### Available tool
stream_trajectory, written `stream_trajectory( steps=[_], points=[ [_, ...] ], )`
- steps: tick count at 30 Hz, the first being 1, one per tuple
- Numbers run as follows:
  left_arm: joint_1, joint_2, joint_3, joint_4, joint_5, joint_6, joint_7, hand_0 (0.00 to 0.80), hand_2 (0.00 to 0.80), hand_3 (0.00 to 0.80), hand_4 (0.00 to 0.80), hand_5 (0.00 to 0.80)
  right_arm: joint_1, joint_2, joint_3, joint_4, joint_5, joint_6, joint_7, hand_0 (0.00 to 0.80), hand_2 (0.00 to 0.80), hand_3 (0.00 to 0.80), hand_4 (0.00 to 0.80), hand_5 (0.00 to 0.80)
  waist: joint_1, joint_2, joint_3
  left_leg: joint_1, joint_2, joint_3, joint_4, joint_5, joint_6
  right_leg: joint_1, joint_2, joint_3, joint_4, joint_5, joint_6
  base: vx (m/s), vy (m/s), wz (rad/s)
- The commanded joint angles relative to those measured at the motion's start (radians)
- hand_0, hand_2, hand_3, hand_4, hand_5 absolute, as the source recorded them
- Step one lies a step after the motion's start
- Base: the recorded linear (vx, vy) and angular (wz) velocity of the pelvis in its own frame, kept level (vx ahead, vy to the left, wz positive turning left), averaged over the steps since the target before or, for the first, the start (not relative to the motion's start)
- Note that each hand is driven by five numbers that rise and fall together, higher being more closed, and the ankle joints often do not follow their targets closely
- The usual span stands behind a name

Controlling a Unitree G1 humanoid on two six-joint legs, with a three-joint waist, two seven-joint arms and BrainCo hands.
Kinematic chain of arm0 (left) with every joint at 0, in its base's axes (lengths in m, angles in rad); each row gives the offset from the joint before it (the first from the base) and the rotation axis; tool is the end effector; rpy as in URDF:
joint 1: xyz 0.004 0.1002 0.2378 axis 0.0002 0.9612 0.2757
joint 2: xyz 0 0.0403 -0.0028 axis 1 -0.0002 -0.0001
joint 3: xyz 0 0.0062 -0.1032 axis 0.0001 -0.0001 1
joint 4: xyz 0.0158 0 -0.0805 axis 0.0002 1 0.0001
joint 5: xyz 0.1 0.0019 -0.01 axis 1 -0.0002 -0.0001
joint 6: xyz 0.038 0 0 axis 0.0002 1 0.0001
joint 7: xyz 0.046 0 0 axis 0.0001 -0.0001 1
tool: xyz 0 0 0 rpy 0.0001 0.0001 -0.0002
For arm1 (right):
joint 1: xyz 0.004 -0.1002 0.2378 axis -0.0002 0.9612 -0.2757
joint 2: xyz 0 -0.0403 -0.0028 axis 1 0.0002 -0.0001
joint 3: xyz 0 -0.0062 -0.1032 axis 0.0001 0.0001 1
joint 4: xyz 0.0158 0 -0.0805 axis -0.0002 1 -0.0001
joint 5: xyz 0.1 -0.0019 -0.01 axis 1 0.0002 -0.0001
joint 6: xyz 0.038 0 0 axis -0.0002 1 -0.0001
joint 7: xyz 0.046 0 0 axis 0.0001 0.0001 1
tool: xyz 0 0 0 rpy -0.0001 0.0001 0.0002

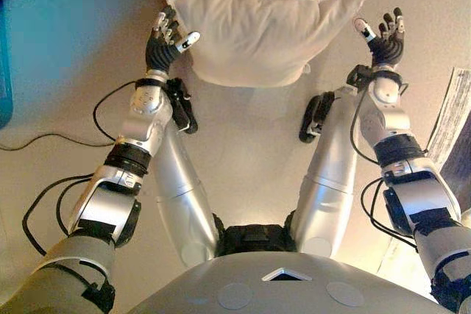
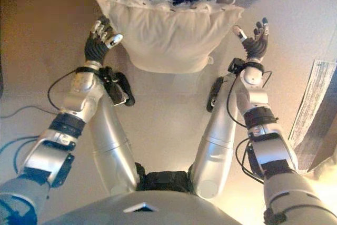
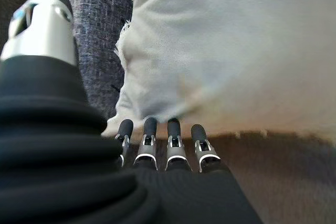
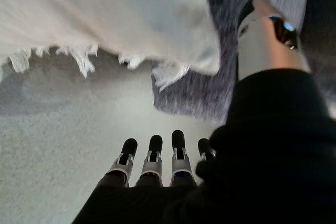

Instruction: Pick up the cushion and take it to the sofa

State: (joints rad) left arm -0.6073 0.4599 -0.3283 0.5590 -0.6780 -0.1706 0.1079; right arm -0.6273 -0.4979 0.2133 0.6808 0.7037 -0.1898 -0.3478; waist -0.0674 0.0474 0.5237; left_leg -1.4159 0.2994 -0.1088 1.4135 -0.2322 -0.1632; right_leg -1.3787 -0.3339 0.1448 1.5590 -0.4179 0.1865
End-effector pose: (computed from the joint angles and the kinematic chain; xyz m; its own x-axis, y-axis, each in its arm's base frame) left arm 0.3090 0.1887 0.1024 0.9937 -0.0442 0.1030 0.0530 0.9950 -0.0843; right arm 0.3122 -0.2261 0.1048 0.9317 -0.3589 0.0564 0.3475 0.9257 0.1494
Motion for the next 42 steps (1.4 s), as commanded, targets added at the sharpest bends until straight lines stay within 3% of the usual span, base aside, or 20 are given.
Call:
stream_trajectory(
  steps=[1, 5, 9, 12, 16, 20, 25, 27, 32, 38, 42],
  points=[
    [-0.060, 0.015, 0.018, 0.070, -0.078, 0.015, -0.065, 0.000, 0.000, 0.000, 0.000, 0.000, 0.004, -0.018, -0.015, -0.010, 0.115, 0.005, 0.219, 0.000, 0.000, 0.000, 0.000, 0.000, -0.010, 0.007, -0.019, 0.023, 0.026, 0.059, 0.175, -0.227, 0.091, -0.010, -0.015, -0.028, -0.069, 0.094, -0.084, 0.067, -0.024, -0.01],
    [-0.089, 0.034, 0.016, 0.105, -0.063, 0.043, -0.007, 0.000, 0.000, 0.000, 0.000, 0.000, -0.020, -0.008, 0.026, 0.015, 0.103, 0.029, 0.381, 0.000, 0.000, 0.000, 0.000, 0.000, -0.004, 0.001, -0.025, 0.011, 0.026, 0.048, 0.209, -0.229, 0.088, -0.025, -0.022, -0.024, -0.036, 0.091, -0.088, 0.082, -0.044, -0.01],
    [-0.111, 0.050, 0.014, 0.129, -0.052, 0.071, 0.030, 0.000, 0.000, 0.000, 0.000, 0.000, -0.059, -0.015, 0.067, 0.069, 0.076, 0.055, 0.423, 0.000, 0.000, 0.000, 0.000, 0.000, 0.005, 0.001, -0.028, -0.009, 0.023, 0.033, 0.246, -0.234, 0.085, -0.047, -0.030, -0.011, 0.004, 0.083, -0.094, 0.050, -0.034, 0.05],
    [-0.127, 0.050, 0.008, 0.143, -0.065, 0.081, 0.065, 0.000, 0.000, 0.000, 0.000, 0.000, -0.098, -0.016, 0.090, 0.090, 0.067, 0.078, 0.412, 0.000, 0.000, 0.000, 0.000, 0.000, 0.011, 0.001, -0.023, -0.025, 0.020, 0.021, 0.269, -0.240, 0.083, -0.065, -0.033, -0.006, 0.024, 0.077, -0.098, 0.006, -0.007, 0.02],
    [-0.153, 0.046, 0.033, 0.165, -0.091, -0.001, 0.159, 0.000, 0.000, 0.000, 0.000, 0.000, -0.143, -0.002, 0.112, 0.125, 0.044, 0.093, 0.404, 0.000, 0.000, 0.000, 0.000, 0.000, 0.018, 0.000, -0.014, -0.044, 0.013, 0.010, 0.288, -0.252, 0.080, -0.086, -0.035, 0.002, 0.043, 0.070, -0.099, -0.016, -0.011, 0.03],
    [-0.106, 0.031, 0.052, 0.117, 0.131, -0.109, 0.301, 0.000, 0.000, 0.000, 0.000, 0.000, -0.133, 0.004, 0.115, 0.116, 0.041, 0.103, 0.354, 0.000, 0.000, 0.000, 0.000, 0.000, 0.037, 0.004, -0.013, -0.062, -0.009, 0.004, 0.300, -0.264, 0.073, -0.103, -0.041, 0.007, 0.057, 0.063, -0.100, -0.022, -0.031, 0.08],
    [-0.030, 0.008, 0.062, 0.104, 0.277, -0.060, 0.438, 0.000, 0.000, 0.000, 0.000, 0.000, -0.112, 0.009, 0.098, 0.127, 0.051, 0.094, 0.335, 0.000, 0.000, 0.000, 0.000, 0.000, 0.057, 0.007, -0.015, -0.076, -0.032, 0.001, 0.314, -0.275, 0.068, -0.119, -0.048, 0.006, 0.074, 0.057, -0.096, -0.020, -0.006, 0.09],
    [-0.017, -0.003, 0.059, 0.121, 0.254, -0.026, 0.451, 0.000, 0.000, 0.000, 0.000, 0.000, -0.111, 0.011, 0.094, 0.131, 0.055, 0.097, 0.334, 0.000, 0.000, 0.000, 0.000, 0.000, 0.061, 0.006, -0.015, -0.084, -0.036, -0.003, 0.322, -0.275, 0.067, -0.126, -0.050, 0.008, 0.084, 0.057, -0.094, -0.018, -0.007, 0.10],
    [-0.032, -0.007, 0.045, 0.177, 0.229, 0.032, 0.389, 0.000, 0.000, 0.000, 0.000, 0.000, -0.128, 0.013, 0.098, 0.141, 0.053, 0.112, 0.341, 0.000, 0.000, 0.000, 0.000, 0.000, 0.058, 0.001, -0.015, -0.101, -0.038, -0.007, 0.348, -0.278, 0.068, -0.144, -0.053, 0.014, 0.105, 0.060, -0.092, -0.016, 0.012, 0.08],
    [-0.132, 0.028, -0.026, 0.225, 0.145, 0.152, 0.187, 0.000, 0.000, 0.000, 0.000, 0.000, -0.173, -0.003, 0.122, 0.124, 0.053, 0.150, 0.374, 0.000, 0.000, 0.000, 0.000, 0.000, 0.037, -0.003, -0.013, -0.109, -0.021, -0.011, 0.375, -0.284, 0.069, -0.155, -0.056, 0.027, 0.108, 0.075, -0.086, -0.021, 0.043, 0.00],
    [-0.183, 0.044, -0.059, 0.227, 0.067, 0.172, 0.073, 0.000, 0.000, 0.000, 0.000, 0.000, -0.188, -0.009, 0.141, 0.115, 0.049, 0.169, 0.402, 0.000, 0.000, 0.000, 0.000, 0.000, 0.024, 0.001, -0.012, -0.111, -0.012, -0.011, 0.397, -0.296, 0.071, -0.158, -0.056, 0.041, 0.108, 0.083, -0.085, -0.003, 0.079, -0.10]
  ],
)
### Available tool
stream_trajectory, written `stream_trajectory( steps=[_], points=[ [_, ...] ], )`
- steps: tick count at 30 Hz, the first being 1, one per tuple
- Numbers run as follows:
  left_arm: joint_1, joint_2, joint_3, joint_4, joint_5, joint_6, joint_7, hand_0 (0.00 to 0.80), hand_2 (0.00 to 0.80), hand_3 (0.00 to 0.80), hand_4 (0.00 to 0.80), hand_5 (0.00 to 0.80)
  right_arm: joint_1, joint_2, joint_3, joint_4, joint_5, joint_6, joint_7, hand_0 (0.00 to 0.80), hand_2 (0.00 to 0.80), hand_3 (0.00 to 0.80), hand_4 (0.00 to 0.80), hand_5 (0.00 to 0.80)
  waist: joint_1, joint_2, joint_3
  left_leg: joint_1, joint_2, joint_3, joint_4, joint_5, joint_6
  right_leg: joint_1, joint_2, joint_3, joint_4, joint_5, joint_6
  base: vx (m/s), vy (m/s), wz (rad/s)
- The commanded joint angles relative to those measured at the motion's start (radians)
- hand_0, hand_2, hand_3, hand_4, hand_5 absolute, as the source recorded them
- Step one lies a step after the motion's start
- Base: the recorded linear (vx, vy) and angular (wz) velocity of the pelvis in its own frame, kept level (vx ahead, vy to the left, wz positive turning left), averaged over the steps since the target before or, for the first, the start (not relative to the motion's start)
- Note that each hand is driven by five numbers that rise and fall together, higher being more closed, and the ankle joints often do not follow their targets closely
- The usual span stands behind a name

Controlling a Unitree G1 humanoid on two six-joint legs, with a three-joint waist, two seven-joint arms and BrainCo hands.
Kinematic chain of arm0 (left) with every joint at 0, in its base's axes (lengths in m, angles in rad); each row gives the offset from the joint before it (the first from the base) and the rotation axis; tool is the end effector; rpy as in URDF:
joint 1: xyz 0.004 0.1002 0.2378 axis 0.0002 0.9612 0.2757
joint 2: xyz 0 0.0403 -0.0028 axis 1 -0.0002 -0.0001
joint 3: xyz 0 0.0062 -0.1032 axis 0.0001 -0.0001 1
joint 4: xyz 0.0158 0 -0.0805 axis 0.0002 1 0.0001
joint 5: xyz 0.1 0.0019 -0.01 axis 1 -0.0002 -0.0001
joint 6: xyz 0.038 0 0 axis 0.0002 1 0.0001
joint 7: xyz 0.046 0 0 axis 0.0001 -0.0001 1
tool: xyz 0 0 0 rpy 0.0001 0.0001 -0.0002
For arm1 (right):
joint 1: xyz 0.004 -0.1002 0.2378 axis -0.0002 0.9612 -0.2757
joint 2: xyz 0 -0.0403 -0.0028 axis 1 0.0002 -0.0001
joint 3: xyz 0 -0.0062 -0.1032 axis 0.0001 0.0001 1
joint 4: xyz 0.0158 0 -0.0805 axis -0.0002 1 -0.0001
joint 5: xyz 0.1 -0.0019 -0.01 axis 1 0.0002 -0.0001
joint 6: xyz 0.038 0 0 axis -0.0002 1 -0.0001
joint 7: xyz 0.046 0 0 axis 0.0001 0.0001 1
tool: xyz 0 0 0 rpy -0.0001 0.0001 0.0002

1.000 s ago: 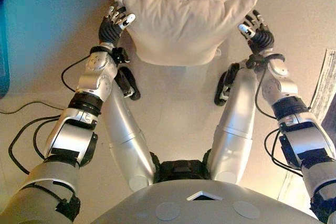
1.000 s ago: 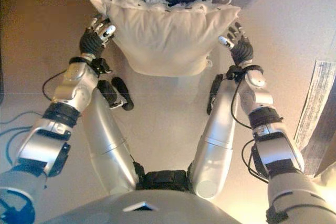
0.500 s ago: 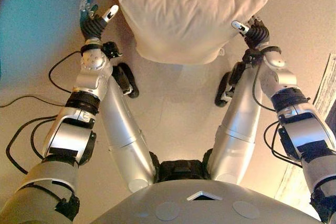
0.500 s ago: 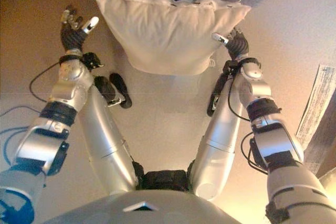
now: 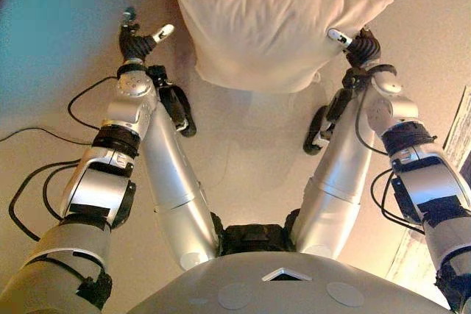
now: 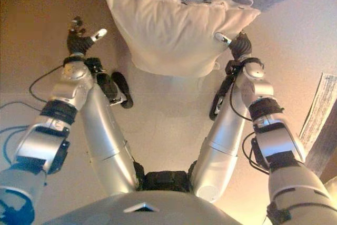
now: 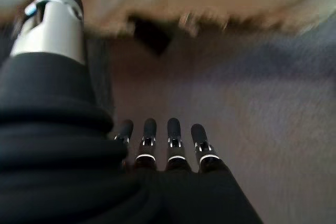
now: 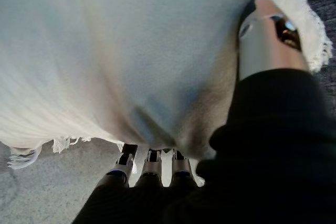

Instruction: Pick up the cushion and take it to the sofa

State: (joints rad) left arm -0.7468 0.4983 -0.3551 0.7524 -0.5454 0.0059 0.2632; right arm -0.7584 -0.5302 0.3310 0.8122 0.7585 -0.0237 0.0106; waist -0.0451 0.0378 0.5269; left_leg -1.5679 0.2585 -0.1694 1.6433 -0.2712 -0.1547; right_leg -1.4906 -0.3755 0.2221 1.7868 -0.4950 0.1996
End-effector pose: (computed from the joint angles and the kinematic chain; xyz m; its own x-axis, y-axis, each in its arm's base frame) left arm 0.3287 0.2055 0.1096 0.9814 0.1827 -0.0588 -0.1723 0.9735 0.1501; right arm 0.3289 -0.2237 0.1119 0.9963 0.0155 -0.0851 -0.0095 0.9974 0.0708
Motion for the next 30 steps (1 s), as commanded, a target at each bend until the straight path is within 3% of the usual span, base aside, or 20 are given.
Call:
stream_trajectory(
  steps=[1, 9, 14, 17, 18, 19, 20, 30],
  points=[
    [-0.053, 0.001, -0.038, 0.028, -0.068, 0.002, -0.101, 0.000, 0.000, 0.000, 0.000, 0.000, -0.060, 0.023, 0.027, -0.019, -0.018, 0.007, 0.051, 0.000, 0.000, 0.000, 0.000, 0.000, -0.002, 0.012, -0.013, 0.042, 0.032, 0.050, 0.170, -0.259, 0.063, -0.045, -0.015, -0.032, -0.122, 0.163, -0.098, 0.002, 0.081, -0.11],
    [-0.127, -0.002, -0.097, 0.024, -0.161, 0.098, -0.256, 0.000, 0.000, 0.000, 0.000, 0.000, -0.086, 0.029, 0.063, -0.036, -0.031, 0.031, 0.067, 0.000, 0.000, 0.000, 0.000, 0.000, -0.018, 0.015, -0.011, 0.038, 0.040, 0.050, 0.184, -0.267, 0.062, -0.052, -0.013, -0.013, -0.144, 0.191, -0.092, 0.002, 0.054, -0.07],
    [-0.180, -0.023, -0.118, 0.089, -0.194, 0.165, -0.221, 0.000, 0.000, 0.000, 0.000, 0.000, -0.112, 0.054, 0.082, -0.053, -0.041, 0.049, 0.090, 0.000, 0.000, 0.000, 0.000, 0.000, -0.035, 0.006, -0.011, 0.030, 0.043, 0.044, 0.199, -0.272, 0.061, -0.060, 0.001, -0.001, -0.156, 0.208, -0.091, -0.016, 0.049, -0.08],
    [-0.214, -0.033, -0.116, 0.126, -0.226, 0.170, -0.267, 0.000, 0.000, 0.000, 0.000, 0.000, -0.127, 0.055, 0.102, -0.053, -0.060, 0.061, 0.118, 0.000, 0.000, 0.000, 0.000, 0.000, -0.041, -0.001, -0.009, 0.025, 0.046, 0.039, 0.208, -0.276, 0.060, -0.064, 0.004, 0.002, -0.163, 0.216, -0.092, -0.025, 0.034, -0.14],
    [-0.223, -0.036, -0.122, 0.131, -0.234, 0.172, -0.276, 0.464, 0.464, 0.464, 0.464, 0.464, -0.132, 0.057, 0.108, -0.050, -0.059, 0.065, 0.122, 0.063, 0.063, 0.063, 0.063, 0.063, -0.042, -0.003, -0.010, 0.025, 0.047, 0.038, 0.208, -0.277, 0.060, -0.065, 0.004, 0.003, -0.166, 0.218, -0.092, -0.020, 0.024, -0.08],
    [-0.228, -0.040, -0.124, 0.135, -0.241, 0.165, -0.290, 0.800, 0.800, 0.800, 0.800, 0.800, -0.135, 0.059, 0.112, -0.049, -0.059, 0.071, 0.126, 0.358, 0.358, 0.358, 0.358, 0.358, -0.043, -0.003, -0.009, 0.025, 0.047, 0.038, 0.208, -0.277, 0.061, -0.065, 0.004, 0.004, -0.167, 0.220, -0.092, -0.015, 0.024, -0.04],
    [-0.236, -0.043, -0.127, 0.137, -0.250, 0.154, -0.304, 0.800, 0.800, 0.800, 0.800, 0.800, -0.140, 0.059, 0.116, -0.047, -0.060, 0.077, 0.130, 0.800, 0.800, 0.800, 0.800, 0.800, -0.044, -0.004, -0.010, 0.025, 0.047, 0.038, 0.210, -0.278, 0.061, -0.065, 0.004, 0.005, -0.170, 0.222, -0.092, -0.011, 0.030, -0.07],
    [-0.235, -0.072, -0.143, 0.085, -0.222, 0.086, -0.290, 0.800, 0.800, 0.800, 0.800, 0.800, -0.146, 0.081, 0.129, -0.050, -0.038, 0.084, 0.116, 0.800, 0.800, 0.800, 0.800, 0.800, -0.033, 0.000, -0.023, 0.044, 0.038, 0.044, 0.174, -0.268, 0.058, -0.043, -0.001, -0.001, -0.207, 0.230, -0.090, -0.001, 0.006, -0.02]
  ],
)
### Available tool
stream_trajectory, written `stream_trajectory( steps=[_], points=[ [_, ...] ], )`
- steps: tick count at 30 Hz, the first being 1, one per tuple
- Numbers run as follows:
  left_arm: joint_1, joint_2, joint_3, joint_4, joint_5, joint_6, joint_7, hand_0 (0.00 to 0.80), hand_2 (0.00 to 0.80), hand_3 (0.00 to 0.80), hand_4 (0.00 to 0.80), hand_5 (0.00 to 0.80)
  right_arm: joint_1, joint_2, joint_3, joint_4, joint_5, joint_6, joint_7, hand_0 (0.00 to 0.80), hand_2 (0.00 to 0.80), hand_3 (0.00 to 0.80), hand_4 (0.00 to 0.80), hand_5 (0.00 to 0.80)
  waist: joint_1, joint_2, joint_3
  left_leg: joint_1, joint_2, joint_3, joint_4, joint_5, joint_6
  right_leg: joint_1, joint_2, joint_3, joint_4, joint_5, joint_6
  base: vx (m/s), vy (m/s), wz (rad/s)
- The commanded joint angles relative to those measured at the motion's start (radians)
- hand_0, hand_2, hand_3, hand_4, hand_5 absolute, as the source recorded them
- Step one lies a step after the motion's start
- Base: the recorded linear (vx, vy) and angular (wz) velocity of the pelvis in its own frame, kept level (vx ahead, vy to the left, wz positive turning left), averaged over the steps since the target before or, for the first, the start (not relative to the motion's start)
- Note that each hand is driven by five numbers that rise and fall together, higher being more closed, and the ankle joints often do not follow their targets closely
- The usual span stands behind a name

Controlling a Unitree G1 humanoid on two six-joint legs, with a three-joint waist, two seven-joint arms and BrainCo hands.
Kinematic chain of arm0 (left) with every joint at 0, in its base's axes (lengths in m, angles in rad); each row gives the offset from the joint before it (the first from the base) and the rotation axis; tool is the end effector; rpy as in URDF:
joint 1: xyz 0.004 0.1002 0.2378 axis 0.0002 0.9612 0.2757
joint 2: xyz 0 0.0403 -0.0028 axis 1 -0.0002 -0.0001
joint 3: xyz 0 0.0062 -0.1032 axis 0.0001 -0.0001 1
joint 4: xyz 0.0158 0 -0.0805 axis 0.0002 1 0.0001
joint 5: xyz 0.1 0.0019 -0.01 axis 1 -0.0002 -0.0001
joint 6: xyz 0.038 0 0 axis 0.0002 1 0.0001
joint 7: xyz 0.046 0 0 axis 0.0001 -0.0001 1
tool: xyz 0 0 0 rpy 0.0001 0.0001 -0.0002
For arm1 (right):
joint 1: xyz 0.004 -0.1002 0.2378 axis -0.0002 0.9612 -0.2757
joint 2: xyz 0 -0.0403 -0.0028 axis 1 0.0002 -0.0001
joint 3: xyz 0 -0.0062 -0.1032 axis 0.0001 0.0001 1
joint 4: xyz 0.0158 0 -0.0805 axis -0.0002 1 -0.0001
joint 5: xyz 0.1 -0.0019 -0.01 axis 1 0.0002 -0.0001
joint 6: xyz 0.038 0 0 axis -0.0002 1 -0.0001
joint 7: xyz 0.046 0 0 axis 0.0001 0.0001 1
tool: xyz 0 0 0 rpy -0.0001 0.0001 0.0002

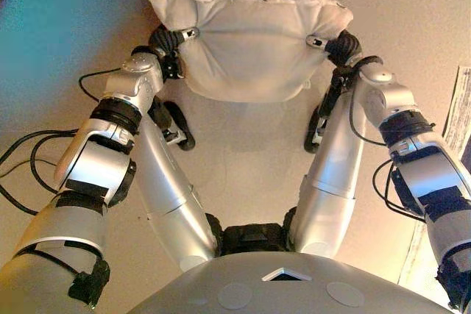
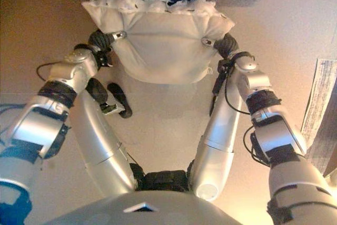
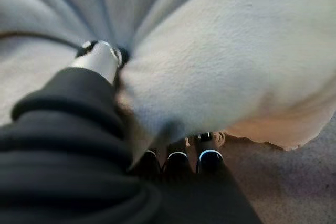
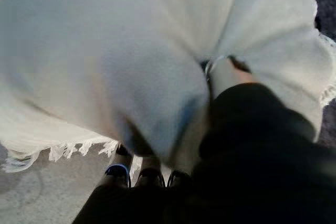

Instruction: Pick up the cushion and take it to the sofa

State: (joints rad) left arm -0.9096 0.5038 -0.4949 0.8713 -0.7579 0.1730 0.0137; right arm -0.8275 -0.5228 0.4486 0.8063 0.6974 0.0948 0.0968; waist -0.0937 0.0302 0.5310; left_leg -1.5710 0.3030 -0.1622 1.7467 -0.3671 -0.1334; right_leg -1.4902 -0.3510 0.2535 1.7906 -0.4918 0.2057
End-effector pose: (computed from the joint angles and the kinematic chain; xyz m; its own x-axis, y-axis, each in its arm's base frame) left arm 0.3464 0.1934 0.1265 0.9631 -0.0849 -0.2555 0.0989 0.9942 0.0423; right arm 0.3372 -0.2027 0.1179 0.9639 0.1832 -0.1930 -0.1959 0.9794 -0.0487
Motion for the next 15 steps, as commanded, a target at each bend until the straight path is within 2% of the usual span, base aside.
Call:
stream_trajectory(
  steps=[1, 2, 6, 9, 15],
  points=[
    [-0.072, -0.079, -0.003, -0.039, -0.003, -0.085, -0.039, 0.800, 0.800, 0.800, 0.800, 0.800, -0.077, 0.080, 0.010, -0.052, 0.020, -0.037, 0.024, 0.800, 0.800, 0.800, 0.800, 0.800, 0.017, 0.006, -0.031, 0.057, -0.007, 0.039, 0.051, -0.170, 0.034, -0.033, -0.027, -0.039, -0.229, 0.230, -0.094, 0.000, 0.000, 0.00],
    [-0.072, -0.079, -0.002, -0.041, 0.001, -0.090, -0.039, 0.800, 0.800, 0.800, 0.800, 0.800, -0.078, 0.082, 0.009, -0.055, 0.018, -0.039, 0.021, 0.800, 0.800, 0.800, 0.800, 0.800, 0.018, 0.005, -0.036, 0.067, -0.007, 0.042, 0.029, -0.167, 0.031, -0.022, -0.029, -0.047, -0.252, 0.234, -0.092, 0.000, 0.000, 0.00],
    [-0.058, -0.082, 0.028, -0.065, 0.005, -0.157, -0.069, 0.800, 0.800, 0.800, 0.800, 0.800, -0.075, 0.083, -0.001, -0.084, -0.005, -0.095, 0.029, 0.800, 0.800, 0.800, 0.800, 0.800, 0.018, 0.007, -0.081, 0.175, -0.005, 0.091, -0.218, -0.096, 0.026, 0.100, -0.038, -0.117, -0.492, 0.291, -0.085, -0.018, -0.003, 0.00],
    [-0.040, -0.086, 0.041, -0.085, -0.001, -0.194, -0.088, 0.800, 0.800, 0.800, 0.800, 0.800, -0.062, 0.080, -0.006, -0.101, -0.021, -0.126, 0.031, 0.800, 0.800, 0.800, 0.800, 0.800, 0.018, 0.009, -0.103, 0.225, -0.007, 0.107, -0.320, -0.050, 0.025, 0.161, -0.038, -0.144, -0.589, 0.326, -0.084, -0.004, 0.002, -0.03],
    [0.062, -0.116, 0.104, -0.185, -0.013, -0.320, -0.053, 0.800, 0.800, 0.800, 0.800, 0.800, 0.024, 0.094, -0.051, -0.188, -0.029, -0.228, -0.008, 0.800, 0.800, 0.800, 0.800, 0.800, 0.031, 0.006, -0.143, 0.429, -0.018, 0.130, -0.638, 0.104, 0.007, 0.382, -0.019, -0.204, -0.844, 0.423, -0.065, 0.014, 0.012, 0.06]
  ],
)
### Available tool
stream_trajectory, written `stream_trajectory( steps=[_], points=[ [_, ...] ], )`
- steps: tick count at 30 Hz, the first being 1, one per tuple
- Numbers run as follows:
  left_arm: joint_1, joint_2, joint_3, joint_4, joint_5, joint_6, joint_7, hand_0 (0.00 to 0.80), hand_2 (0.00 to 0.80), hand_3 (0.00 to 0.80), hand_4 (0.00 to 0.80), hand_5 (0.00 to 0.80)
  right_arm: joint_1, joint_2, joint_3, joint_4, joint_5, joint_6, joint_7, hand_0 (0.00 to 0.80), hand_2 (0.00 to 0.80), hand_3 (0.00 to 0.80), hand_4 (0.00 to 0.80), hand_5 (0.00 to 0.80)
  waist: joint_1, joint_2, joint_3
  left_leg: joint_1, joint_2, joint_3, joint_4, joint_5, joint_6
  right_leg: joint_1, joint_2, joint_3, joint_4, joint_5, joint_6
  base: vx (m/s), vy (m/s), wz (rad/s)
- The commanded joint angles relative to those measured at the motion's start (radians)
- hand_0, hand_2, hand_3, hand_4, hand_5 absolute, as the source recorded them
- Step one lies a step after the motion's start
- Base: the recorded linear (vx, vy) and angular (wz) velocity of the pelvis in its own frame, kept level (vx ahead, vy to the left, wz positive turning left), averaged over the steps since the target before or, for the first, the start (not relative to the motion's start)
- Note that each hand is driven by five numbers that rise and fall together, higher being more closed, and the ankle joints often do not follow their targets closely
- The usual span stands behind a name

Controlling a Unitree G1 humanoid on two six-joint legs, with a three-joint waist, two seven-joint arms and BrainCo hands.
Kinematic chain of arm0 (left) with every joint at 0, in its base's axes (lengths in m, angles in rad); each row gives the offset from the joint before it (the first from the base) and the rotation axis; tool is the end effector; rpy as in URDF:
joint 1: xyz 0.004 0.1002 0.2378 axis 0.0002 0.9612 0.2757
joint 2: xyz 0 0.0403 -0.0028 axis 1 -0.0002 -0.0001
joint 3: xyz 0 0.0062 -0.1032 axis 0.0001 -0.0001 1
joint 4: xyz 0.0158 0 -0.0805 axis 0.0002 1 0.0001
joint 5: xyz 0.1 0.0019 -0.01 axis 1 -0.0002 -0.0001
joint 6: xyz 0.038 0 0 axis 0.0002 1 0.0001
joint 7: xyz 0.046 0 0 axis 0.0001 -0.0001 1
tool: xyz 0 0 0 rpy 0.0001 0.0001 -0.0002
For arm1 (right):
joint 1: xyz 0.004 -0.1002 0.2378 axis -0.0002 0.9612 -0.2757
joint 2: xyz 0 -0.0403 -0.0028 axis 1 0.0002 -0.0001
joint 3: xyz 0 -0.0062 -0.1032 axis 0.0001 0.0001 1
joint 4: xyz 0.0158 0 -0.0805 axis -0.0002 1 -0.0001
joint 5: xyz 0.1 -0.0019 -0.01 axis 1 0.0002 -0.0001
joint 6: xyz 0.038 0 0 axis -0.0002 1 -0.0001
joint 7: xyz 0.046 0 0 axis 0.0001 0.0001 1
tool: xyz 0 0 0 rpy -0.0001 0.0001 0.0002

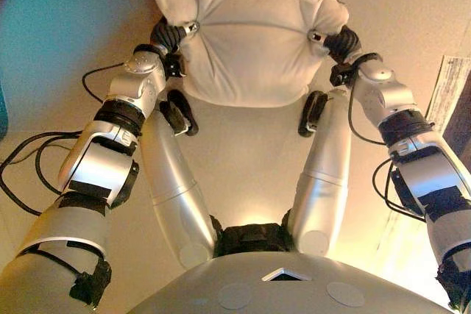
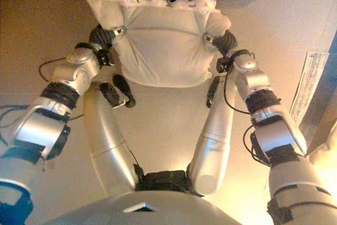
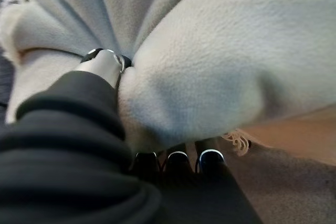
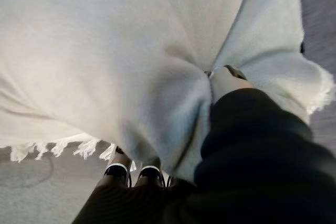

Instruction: Pick up the cushion and take it to the sofa

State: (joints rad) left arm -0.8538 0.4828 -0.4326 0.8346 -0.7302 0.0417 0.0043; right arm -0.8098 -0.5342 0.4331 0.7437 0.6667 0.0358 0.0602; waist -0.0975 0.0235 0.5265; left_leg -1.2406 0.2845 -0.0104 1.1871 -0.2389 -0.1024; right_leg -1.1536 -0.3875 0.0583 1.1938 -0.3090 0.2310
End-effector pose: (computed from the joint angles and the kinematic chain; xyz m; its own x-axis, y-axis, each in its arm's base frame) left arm 0.3419 0.1927 0.1222 0.9865 -0.1013 -0.1289 0.1023 0.9948 0.0011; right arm 0.3357 -0.2012 0.1259 0.9801 0.1731 -0.0972 -0.1814 0.9797 -0.0849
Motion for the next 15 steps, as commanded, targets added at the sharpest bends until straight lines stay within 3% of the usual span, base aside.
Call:
stream_trajectory(
  steps=[1, 4, 5, 6, 12, 15],
  points=[
    [0.026, -0.101, 0.049, -0.167, -0.012, -0.209, -0.024, 0.800, 0.800, 0.800, 0.800, 0.800, 0.028, 0.113, -0.048, -0.155, -0.002, -0.181, 0.020, 0.800, 0.800, 0.800, 0.800, 0.800, 0.037, 0.009, -0.143, 0.159, -0.004, -0.018, -0.152, 0.002, -0.027, 0.103, 0.021, -0.018, -0.309, 0.259, -0.090, 0.065, 0.001, 0.12],
    [0.085, -0.103, 0.068, -0.242, 0.047, -0.232, 0.019, 0.800, 0.800, 0.800, 0.800, 0.800, 0.106, 0.135, -0.076, -0.247, -0.028, -0.205, -0.011, 0.800, 0.800, 0.800, 0.800, 0.800, 0.040, -0.004, -0.157, 0.323, -0.014, 0.002, -0.341, 0.061, -0.025, 0.255, 0.028, -0.051, -0.464, 0.293, -0.089, 0.076, -0.006, 0.09],
    [0.111, -0.098, 0.077, -0.273, 0.066, -0.239, 0.033, 0.800, 0.800, 0.800, 0.800, 0.800, 0.142, 0.142, -0.089, -0.279, -0.046, -0.217, -0.016, 0.800, 0.800, 0.800, 0.800, 0.800, 0.038, -0.014, -0.166, 0.376, -0.028, 0.021, -0.426, 0.119, -0.014, 0.307, 0.023, -0.074, -0.549, 0.343, -0.094, 0.069, -0.004, 0.00],
    [0.129, -0.095, 0.085, -0.293, 0.072, -0.239, 0.039, 0.800, 0.800, 0.800, 0.800, 0.800, 0.164, 0.146, -0.097, -0.296, -0.056, -0.223, -0.018, 0.800, 0.800, 0.800, 0.800, 0.800, 0.039, -0.020, -0.173, 0.418, -0.032, 0.032, -0.470, 0.131, -0.015, 0.346, 0.022, -0.087, -0.589, 0.351, -0.090, 0.108, -0.019, 0.00],
    [0.229, -0.106, 0.143, -0.408, 0.108, -0.209, 0.094, 0.800, 0.800, 0.800, 0.800, 0.800, 0.255, 0.183, -0.152, -0.396, -0.059, -0.210, -0.073, 0.800, 0.800, 0.800, 0.800, 0.800, 0.053, -0.049, -0.251, 0.702, -0.067, 0.104, -0.792, 0.230, -0.021, 0.618, 0.034, -0.169, -0.893, 0.417, -0.050, 0.145, -0.025, -0.04],
    [0.275, -0.102, 0.154, -0.426, 0.119, -0.211, 0.133, 0.800, 0.800, 0.800, 0.800, 0.800, 0.280, 0.198, -0.147, -0.426, -0.063, -0.169, -0.081, 0.800, 0.800, 0.800, 0.800, 0.800, 0.061, -0.058, -0.292, 0.820, -0.102, 0.069, -0.911, 0.256, -0.011, 0.721, 0.057, -0.146, -1.003, 0.444, -0.034, 0.092, 0.037, -0.11]
  ],
)
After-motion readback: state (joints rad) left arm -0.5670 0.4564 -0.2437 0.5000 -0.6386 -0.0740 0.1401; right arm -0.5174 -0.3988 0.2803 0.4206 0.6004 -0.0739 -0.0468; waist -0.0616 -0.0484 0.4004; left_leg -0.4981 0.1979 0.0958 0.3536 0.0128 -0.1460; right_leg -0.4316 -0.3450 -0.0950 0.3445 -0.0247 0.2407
